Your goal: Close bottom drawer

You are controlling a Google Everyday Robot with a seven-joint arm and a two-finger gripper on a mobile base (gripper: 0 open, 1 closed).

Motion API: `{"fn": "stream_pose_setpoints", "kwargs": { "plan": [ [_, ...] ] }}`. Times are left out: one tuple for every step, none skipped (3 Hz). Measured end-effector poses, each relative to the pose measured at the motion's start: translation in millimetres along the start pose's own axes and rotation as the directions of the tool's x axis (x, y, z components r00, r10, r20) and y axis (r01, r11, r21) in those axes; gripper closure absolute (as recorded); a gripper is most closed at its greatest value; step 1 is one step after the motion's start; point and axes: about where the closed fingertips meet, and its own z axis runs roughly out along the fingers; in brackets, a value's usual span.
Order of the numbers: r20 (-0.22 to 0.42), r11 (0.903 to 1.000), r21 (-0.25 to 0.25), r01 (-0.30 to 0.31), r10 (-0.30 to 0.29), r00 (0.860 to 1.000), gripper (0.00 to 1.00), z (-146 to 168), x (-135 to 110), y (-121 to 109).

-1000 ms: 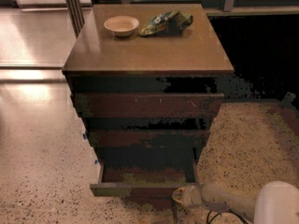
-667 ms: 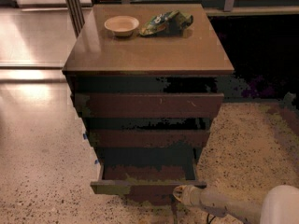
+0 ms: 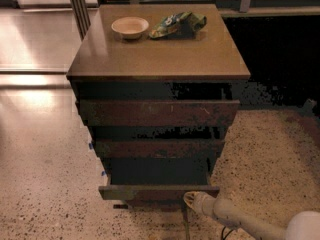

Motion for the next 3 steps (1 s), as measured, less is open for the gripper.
{"fn": "stream_pose_setpoints", "kwargs": {
  "plan": [
    [-0.001, 1.0000, -0.001, 0.001, -0.001, 1.000, 1.00, 0.7, -0.3, -0.2],
    [-0.015, 0.9996, 0.006, 0.028, -0.027, 1.000, 1.00, 7.6, 1.5, -6.8],
    [-0.038, 0.9951, 0.046, 0.088, -0.086, 0.996, 1.00, 19.4, 0.3, -16.3]
  ]
}}
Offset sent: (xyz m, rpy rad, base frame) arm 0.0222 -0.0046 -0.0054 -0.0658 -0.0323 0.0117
